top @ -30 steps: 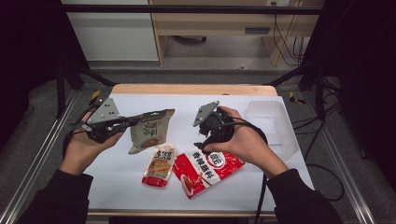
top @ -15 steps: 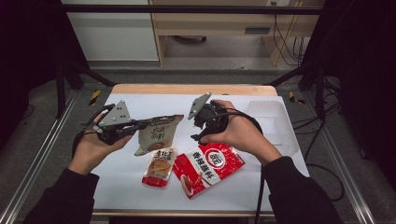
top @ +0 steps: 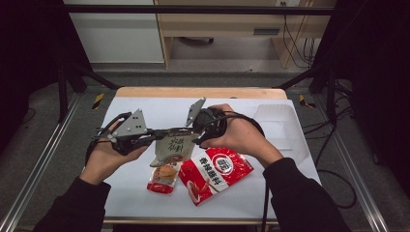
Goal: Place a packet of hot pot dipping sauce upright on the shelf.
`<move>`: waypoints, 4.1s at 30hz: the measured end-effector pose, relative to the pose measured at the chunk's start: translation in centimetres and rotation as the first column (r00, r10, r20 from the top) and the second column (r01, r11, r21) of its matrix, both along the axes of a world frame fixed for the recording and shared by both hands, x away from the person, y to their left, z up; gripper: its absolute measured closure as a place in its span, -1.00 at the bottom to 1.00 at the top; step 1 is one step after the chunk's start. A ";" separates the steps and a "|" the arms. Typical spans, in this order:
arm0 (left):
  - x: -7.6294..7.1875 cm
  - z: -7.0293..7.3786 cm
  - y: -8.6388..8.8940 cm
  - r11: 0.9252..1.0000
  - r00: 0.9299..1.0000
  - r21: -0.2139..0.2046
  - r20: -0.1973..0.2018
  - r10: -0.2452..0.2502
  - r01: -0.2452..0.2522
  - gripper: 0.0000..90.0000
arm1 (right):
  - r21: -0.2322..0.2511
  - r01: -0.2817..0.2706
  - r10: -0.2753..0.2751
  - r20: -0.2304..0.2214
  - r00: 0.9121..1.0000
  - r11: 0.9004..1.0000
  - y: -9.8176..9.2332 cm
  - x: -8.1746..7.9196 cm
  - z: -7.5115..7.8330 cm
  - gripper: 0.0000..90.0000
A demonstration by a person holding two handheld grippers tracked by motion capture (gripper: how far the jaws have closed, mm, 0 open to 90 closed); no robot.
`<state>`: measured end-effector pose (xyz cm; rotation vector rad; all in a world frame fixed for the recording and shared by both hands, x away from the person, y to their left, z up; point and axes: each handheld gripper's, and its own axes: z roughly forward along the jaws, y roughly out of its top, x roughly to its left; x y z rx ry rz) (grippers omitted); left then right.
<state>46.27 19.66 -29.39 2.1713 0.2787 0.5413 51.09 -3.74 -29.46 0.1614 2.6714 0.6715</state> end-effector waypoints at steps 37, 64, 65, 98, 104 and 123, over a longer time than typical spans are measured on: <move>-0.8 -9.0 6.5 0.955 0.957 -0.119 -0.143 0.254 -0.271 -0.59 | -0.064 0.187 -0.184 0.042 0.982 0.980 -9.7 -0.9 4.0 1.00; -1.2 -14.6 12.9 0.850 0.846 -0.064 -0.160 0.508 -0.523 -0.79 | -0.140 0.450 -0.454 0.001 0.891 0.882 -20.9 -3.5 4.2 1.00; -1.2 -14.6 12.8 0.852 0.847 -0.058 -0.158 0.507 -0.521 -0.79 | -0.141 0.465 -0.470 -0.007 0.882 0.874 -21.3 -3.4 3.9 1.00; -1.2 -14.8 12.5 0.857 0.851 -0.029 -0.147 0.505 -0.514 -0.78 | -0.166 0.495 -0.513 -0.097 0.853 0.853 -24.3 -3.0 0.3 1.00; -1.2 -14.9 12.3 0.859 0.852 -0.023 -0.145 0.504 -0.512 -0.78 | -0.161 0.491 -0.510 -0.109 0.853 0.856 -24.3 -2.9 -0.6 1.00; -1.2 -14.9 12.3 0.861 0.853 -0.017 -0.146 0.501 -0.509 -0.78 | -0.143 0.503 -0.520 -0.133 0.843 0.852 -24.9 -2.7 -2.1 1.00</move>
